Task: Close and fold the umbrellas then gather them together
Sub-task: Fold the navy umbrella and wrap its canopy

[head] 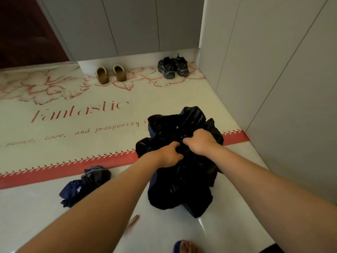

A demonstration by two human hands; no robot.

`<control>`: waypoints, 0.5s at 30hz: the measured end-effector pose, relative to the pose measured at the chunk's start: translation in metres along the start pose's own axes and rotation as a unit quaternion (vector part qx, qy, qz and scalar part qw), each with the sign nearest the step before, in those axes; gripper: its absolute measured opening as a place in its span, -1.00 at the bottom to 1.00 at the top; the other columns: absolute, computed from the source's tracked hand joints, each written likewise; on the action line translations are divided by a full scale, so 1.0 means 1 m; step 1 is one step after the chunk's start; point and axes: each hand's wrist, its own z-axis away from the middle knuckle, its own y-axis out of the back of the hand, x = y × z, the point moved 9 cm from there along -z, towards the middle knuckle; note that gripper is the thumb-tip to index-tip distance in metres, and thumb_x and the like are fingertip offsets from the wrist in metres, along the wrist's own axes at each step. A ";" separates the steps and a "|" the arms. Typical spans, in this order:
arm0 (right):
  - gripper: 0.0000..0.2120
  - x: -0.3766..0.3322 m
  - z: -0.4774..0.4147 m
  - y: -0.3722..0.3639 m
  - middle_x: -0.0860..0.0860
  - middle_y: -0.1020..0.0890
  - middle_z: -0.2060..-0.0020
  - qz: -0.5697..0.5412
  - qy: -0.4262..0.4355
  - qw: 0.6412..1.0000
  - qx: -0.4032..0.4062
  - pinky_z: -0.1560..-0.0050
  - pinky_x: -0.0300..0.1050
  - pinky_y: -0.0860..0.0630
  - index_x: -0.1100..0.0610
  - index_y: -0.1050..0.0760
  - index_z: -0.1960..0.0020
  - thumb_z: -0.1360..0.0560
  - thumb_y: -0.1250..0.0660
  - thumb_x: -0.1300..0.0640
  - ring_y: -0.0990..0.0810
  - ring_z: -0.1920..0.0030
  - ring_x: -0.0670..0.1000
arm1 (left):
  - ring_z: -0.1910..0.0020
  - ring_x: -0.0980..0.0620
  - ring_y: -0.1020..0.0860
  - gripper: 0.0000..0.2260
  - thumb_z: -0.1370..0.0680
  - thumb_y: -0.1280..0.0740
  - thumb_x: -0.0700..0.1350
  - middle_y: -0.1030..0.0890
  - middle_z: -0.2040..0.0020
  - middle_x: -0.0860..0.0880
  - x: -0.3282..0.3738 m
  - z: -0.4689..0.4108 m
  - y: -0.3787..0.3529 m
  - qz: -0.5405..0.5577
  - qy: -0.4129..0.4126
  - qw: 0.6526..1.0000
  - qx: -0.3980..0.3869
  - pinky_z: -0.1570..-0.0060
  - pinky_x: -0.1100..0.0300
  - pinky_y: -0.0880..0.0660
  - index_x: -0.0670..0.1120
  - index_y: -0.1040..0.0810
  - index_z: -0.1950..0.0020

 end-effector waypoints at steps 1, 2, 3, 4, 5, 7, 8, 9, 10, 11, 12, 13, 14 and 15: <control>-0.59 -0.014 0.008 0.004 0.02 -0.37 0.49 -0.031 0.016 0.999 0.016 0.41 -0.10 -0.22 0.11 -0.26 0.39 -0.55 -0.33 0.05 -0.35 0.45 0.05 | 0.19 -0.01 -0.54 -0.47 -0.61 -0.28 -0.07 -0.57 0.12 -0.07 0.000 0.007 0.010 0.017 0.003 1.000 0.013 0.22 0.16 -0.42 -0.04 -0.17 -0.54; -0.60 -0.032 0.020 0.010 0.03 -0.37 0.47 -0.058 0.032 0.997 0.032 0.40 -0.09 -0.22 0.11 -0.27 0.38 -0.55 -0.33 0.03 -0.35 0.43 0.05 | 0.12 -0.09 -0.57 -0.47 -0.61 -0.28 -0.08 -0.59 0.04 -0.13 0.000 0.018 0.026 0.025 0.004 0.999 0.037 0.17 0.15 -0.43 -0.03 -0.17 -0.54; -0.62 -0.043 0.026 0.014 0.04 -0.39 0.45 -0.088 0.043 0.994 0.043 0.37 -0.09 -0.24 0.12 -0.29 0.36 -0.55 -0.33 0.02 -0.37 0.41 0.06 | 0.02 -0.15 -0.59 -0.47 -0.61 -0.27 -0.07 -0.59 -0.07 -0.18 -0.001 0.027 0.039 0.026 0.006 0.998 0.063 0.13 0.15 -0.43 -0.01 -0.16 -0.54; -0.64 -0.051 0.030 0.016 0.07 -0.41 0.42 -0.123 0.049 0.990 0.051 0.33 -0.08 -0.28 0.12 -0.31 0.33 -0.54 -0.34 -0.01 -0.39 0.39 0.09 | -0.02 -0.17 -0.58 -0.46 -0.61 -0.26 -0.06 -0.58 -0.14 -0.19 0.000 0.034 0.052 0.028 0.006 0.995 0.091 0.11 0.13 -0.46 0.01 -0.15 -0.55; -0.65 -0.062 0.037 0.018 0.10 -0.44 0.40 -0.158 0.053 0.984 0.061 0.29 -0.05 -0.31 0.13 -0.35 0.31 -0.53 -0.34 -0.03 -0.42 0.38 0.10 | 0.00 -0.16 -0.57 -0.48 -0.61 -0.25 -0.05 -0.58 -0.14 -0.18 0.001 0.047 0.066 0.039 0.000 0.992 0.118 0.11 0.10 -0.49 0.03 -0.16 -0.54; -0.65 -0.083 0.055 0.023 0.13 -0.51 0.35 -0.218 0.051 0.972 0.075 0.25 -0.02 -0.37 0.20 -0.48 0.23 -0.54 -0.34 -0.07 -0.47 0.34 0.12 | 0.07 -0.11 -0.56 -0.52 -0.62 -0.23 -0.09 -0.58 -0.01 -0.10 0.008 0.079 0.090 0.081 -0.022 0.985 0.153 0.08 0.06 -0.51 0.00 -0.20 -0.53; -0.61 -0.094 0.064 0.025 0.14 -0.53 0.33 -0.236 0.052 0.967 0.081 0.24 -0.01 -0.38 0.28 -0.53 0.12 -0.56 -0.33 -0.08 -0.49 0.33 0.13 | 0.07 -0.08 -0.55 -0.55 -0.63 -0.22 -0.12 -0.57 0.02 -0.07 0.014 0.096 0.101 0.086 -0.034 0.982 0.167 0.07 0.07 -0.50 -0.03 -0.24 -0.52; -0.57 -0.106 0.070 0.027 0.15 -0.54 0.31 -0.251 0.057 0.963 0.083 0.24 -0.01 -0.38 0.34 -0.53 0.00 -0.57 -0.32 -0.07 -0.48 0.32 0.13 | 0.06 -0.06 -0.56 -0.58 -0.64 -0.22 -0.13 -0.58 0.01 -0.05 0.020 0.116 0.114 0.073 -0.045 0.978 0.189 0.05 0.09 -0.49 -0.06 -0.29 -0.50; -0.56 -0.117 0.077 0.028 0.16 -0.53 0.31 -0.266 0.066 0.958 0.082 0.24 0.00 -0.36 0.37 -0.52 -0.09 -0.59 -0.31 -0.06 -0.47 0.32 0.13 | 0.02 -0.05 -0.56 -0.62 -0.64 -0.22 -0.14 -0.58 -0.04 -0.04 0.026 0.138 0.130 0.037 -0.058 0.970 0.233 0.02 0.10 -0.49 -0.08 -0.34 -0.47; -0.57 -0.127 0.082 0.028 0.16 -0.53 0.30 -0.277 0.075 0.955 0.076 0.24 0.00 -0.36 0.38 -0.50 -0.14 -0.61 -0.30 -0.04 -0.46 0.32 0.12 | -0.04 -0.05 -0.56 -0.65 -0.64 -0.22 -0.14 -0.58 -0.09 -0.03 0.032 0.163 0.149 -0.013 -0.074 0.950 0.304 -0.03 0.10 -0.49 -0.07 -0.40 -0.44; -0.59 -0.136 0.088 0.028 0.14 -0.55 0.28 -0.284 0.081 0.953 0.065 0.26 -0.02 -0.38 0.35 -0.51 -0.17 -0.63 -0.29 -0.02 -0.48 0.33 0.11 | -0.10 -0.05 -0.54 -0.68 -0.62 -0.23 -0.16 -0.57 -0.13 -0.03 0.036 0.192 0.171 -0.059 -0.095 0.912 0.394 -0.09 0.08 -0.49 -0.05 -0.46 -0.39; -0.64 -0.144 0.095 0.026 0.12 -0.58 0.23 -0.285 0.085 0.953 0.051 0.30 -0.08 -0.41 0.29 -0.52 -0.20 -0.65 -0.27 -0.01 -0.51 0.33 0.08 | -0.14 -0.04 -0.50 -0.70 -0.60 -0.25 -0.17 -0.56 -0.15 -0.02 0.040 0.225 0.191 -0.089 -0.124 0.859 0.489 -0.14 0.08 -0.47 -0.04 -0.51 -0.32; -0.68 -0.152 0.102 0.024 0.09 -0.59 0.16 -0.285 0.092 0.954 0.035 0.36 -0.14 -0.42 0.21 -0.51 -0.25 -0.66 -0.26 -0.01 -0.53 0.34 0.03 | -0.15 -0.03 -0.46 -0.72 -0.57 -0.27 -0.19 -0.54 -0.15 -0.02 0.043 0.259 0.206 -0.107 -0.155 0.799 0.571 -0.17 0.10 -0.43 -0.03 -0.54 -0.27; -0.70 -0.160 0.108 0.021 0.08 -0.59 0.08 -0.284 0.104 0.953 0.021 0.41 -0.21 -0.42 0.14 -0.48 -0.30 -0.67 -0.24 0.00 -0.54 0.34 -0.02 | -0.18 -0.03 -0.42 -0.73 -0.56 -0.29 -0.19 -0.51 -0.17 -0.04 0.039 0.286 0.216 -0.110 -0.177 0.750 0.628 -0.20 0.14 -0.37 -0.04 -0.54 -0.25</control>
